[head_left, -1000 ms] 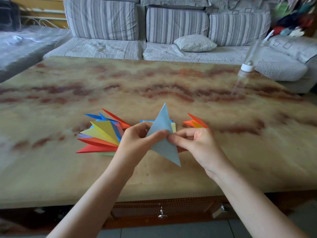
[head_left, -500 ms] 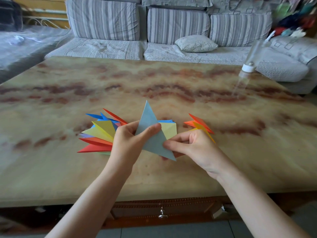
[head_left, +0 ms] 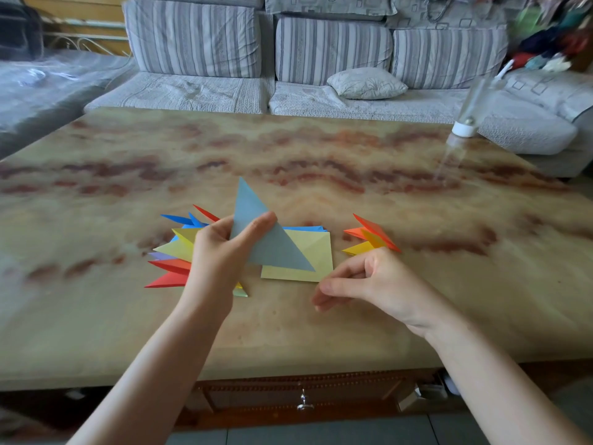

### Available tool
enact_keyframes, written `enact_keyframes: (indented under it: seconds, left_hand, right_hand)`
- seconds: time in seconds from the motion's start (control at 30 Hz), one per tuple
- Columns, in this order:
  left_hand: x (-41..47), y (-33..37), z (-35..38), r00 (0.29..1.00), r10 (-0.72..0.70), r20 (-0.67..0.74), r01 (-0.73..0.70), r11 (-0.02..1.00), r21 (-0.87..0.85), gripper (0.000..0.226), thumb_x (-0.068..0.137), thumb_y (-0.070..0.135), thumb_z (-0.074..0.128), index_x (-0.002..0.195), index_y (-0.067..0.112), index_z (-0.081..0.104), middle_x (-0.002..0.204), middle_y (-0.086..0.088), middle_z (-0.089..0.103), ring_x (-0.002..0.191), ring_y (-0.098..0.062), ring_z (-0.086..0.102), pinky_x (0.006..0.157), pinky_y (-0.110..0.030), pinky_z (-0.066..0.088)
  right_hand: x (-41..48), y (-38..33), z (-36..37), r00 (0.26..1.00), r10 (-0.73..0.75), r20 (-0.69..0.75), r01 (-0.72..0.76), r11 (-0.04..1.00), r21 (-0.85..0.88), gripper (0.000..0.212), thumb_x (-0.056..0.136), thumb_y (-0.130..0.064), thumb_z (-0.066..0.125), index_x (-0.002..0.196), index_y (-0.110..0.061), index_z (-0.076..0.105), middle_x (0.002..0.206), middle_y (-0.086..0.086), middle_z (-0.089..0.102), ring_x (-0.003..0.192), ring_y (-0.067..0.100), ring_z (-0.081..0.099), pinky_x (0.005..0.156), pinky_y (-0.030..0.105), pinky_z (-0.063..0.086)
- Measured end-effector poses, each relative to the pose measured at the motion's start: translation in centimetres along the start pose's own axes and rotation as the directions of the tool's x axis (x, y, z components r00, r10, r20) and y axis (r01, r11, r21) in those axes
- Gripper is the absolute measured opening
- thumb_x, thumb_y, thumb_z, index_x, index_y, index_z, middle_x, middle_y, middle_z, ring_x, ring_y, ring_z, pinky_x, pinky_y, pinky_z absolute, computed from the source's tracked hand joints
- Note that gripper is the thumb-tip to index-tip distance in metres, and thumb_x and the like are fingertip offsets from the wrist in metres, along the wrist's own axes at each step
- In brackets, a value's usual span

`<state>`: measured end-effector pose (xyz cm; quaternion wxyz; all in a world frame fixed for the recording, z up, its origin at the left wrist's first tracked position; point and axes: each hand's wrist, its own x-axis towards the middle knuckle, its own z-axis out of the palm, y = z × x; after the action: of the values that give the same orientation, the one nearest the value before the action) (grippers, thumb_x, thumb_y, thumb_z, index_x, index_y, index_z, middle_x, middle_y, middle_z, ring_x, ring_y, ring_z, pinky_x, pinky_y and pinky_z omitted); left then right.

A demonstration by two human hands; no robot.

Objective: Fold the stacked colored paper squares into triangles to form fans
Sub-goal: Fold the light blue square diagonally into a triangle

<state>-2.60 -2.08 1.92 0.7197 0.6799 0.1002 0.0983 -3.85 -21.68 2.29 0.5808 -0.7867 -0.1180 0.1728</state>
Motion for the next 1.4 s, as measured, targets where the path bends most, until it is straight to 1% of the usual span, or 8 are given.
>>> enact_keyframes:
  seconds: [0.07, 0.27, 0.37, 0.43, 0.83, 1.13, 1.27, 1.4]
  left_hand:
    - [-0.1, 0.1, 0.0, 1.0, 0.005, 0.009, -0.005, 1.0, 0.008, 0.023, 0.08, 0.03, 0.072, 0.08, 0.007, 0.069, 0.071, -0.008, 0.062, 0.058, -0.015, 0.052, 0.046, -0.021, 0.037]
    - [-1.9, -0.8, 1.8, 0.989, 0.037, 0.141, -0.044, 0.998, 0.053, 0.016, 0.078, 0.027, 0.073, 0.077, 0.011, 0.072, 0.067, 0.002, 0.067, 0.06, -0.006, 0.057, 0.055, -0.017, 0.041]
    - [-2.1, -1.1, 2.2, 0.987, 0.02, 0.161, -0.03, 0.998, 0.058, 0.017, 0.077, 0.028, 0.074, 0.081, 0.011, 0.073, 0.074, -0.005, 0.07, 0.066, -0.009, 0.06, 0.062, -0.023, 0.044]
    - [-2.1, -1.1, 2.2, 0.986, 0.016, 0.164, -0.026, 0.998, 0.056, 0.016, 0.077, 0.028, 0.073, 0.081, 0.012, 0.073, 0.073, -0.002, 0.07, 0.065, -0.008, 0.06, 0.06, -0.02, 0.044]
    - [-1.4, -0.1, 1.4, 0.996, 0.018, 0.084, -0.02, 1.0, 0.017, 0.017, 0.078, 0.028, 0.072, 0.065, 0.017, 0.069, 0.057, 0.007, 0.058, 0.054, -0.004, 0.047, 0.047, -0.012, 0.032]
    - [-1.1, 0.1, 1.3, 0.999, 0.009, 0.041, -0.006, 0.998, -0.069, 0.013, 0.076, 0.028, 0.074, 0.074, 0.016, 0.074, 0.068, 0.007, 0.067, 0.068, -0.008, 0.056, 0.067, -0.023, 0.04]
    - [-0.8, 0.2, 1.1, 0.999, 0.022, 0.035, -0.018, 0.996, -0.092, 0.008, 0.078, 0.025, 0.073, 0.077, 0.017, 0.074, 0.068, 0.008, 0.067, 0.065, -0.003, 0.058, 0.066, -0.016, 0.045]
    - [0.3, 0.6, 0.2, 0.998, 0.057, -0.013, -0.059, 0.99, -0.126, 0.007, 0.079, 0.024, 0.072, 0.076, 0.019, 0.073, 0.064, 0.005, 0.06, 0.068, -0.011, 0.054, 0.064, -0.017, 0.044]
  right_hand:
    - [0.0, 0.1, -0.1, 0.998, -0.007, -0.061, 0.007, 1.0, -0.005, 0.011, 0.085, -0.008, 0.066, 0.083, -0.002, 0.075, 0.082, 0.009, 0.076, 0.081, 0.019, 0.072, 0.076, 0.026, 0.053]
    - [0.7, -0.2, 0.8, 0.969, -0.054, -0.243, 0.091, 0.985, 0.144, 0.023, 0.077, -0.03, 0.069, 0.086, -0.009, 0.073, 0.082, 0.003, 0.075, 0.075, 0.014, 0.07, 0.074, 0.031, 0.055]
    - [1.0, -0.2, 1.8, 0.962, -0.074, -0.262, 0.118, 0.981, 0.156, 0.003, 0.079, -0.017, 0.071, 0.078, -0.015, 0.073, 0.074, -0.001, 0.074, 0.068, 0.008, 0.068, 0.063, 0.02, 0.053]
    - [1.1, -0.2, 2.0, 0.955, -0.073, -0.287, 0.126, 0.977, 0.169, 0.006, 0.082, -0.012, 0.07, 0.076, -0.013, 0.073, 0.073, 0.002, 0.074, 0.066, 0.008, 0.067, 0.061, 0.016, 0.05]
    - [0.8, -0.4, 2.0, 0.962, -0.087, -0.258, 0.123, 0.984, 0.126, 0.007, 0.079, -0.007, 0.073, 0.072, -0.01, 0.071, 0.072, 0.003, 0.073, 0.066, 0.007, 0.065, 0.063, 0.015, 0.049]
    - [0.7, -0.4, 1.9, 0.966, -0.085, -0.245, 0.108, 0.991, 0.082, 0.004, 0.077, -0.009, 0.075, 0.076, -0.005, 0.073, 0.08, 0.01, 0.074, 0.072, 0.011, 0.066, 0.072, 0.022, 0.05]
    - [0.5, -0.5, 1.8, 0.967, -0.086, -0.24, 0.108, 0.991, 0.081, 0.003, 0.077, -0.007, 0.075, 0.074, -0.006, 0.073, 0.078, 0.007, 0.074, 0.071, 0.009, 0.066, 0.071, 0.018, 0.05]
    - [0.3, -0.2, 1.6, 0.966, -0.077, -0.249, 0.096, 0.993, 0.064, 0.005, 0.075, -0.005, 0.076, 0.073, -0.008, 0.073, 0.076, 0.005, 0.074, 0.07, 0.008, 0.067, 0.07, 0.018, 0.051]
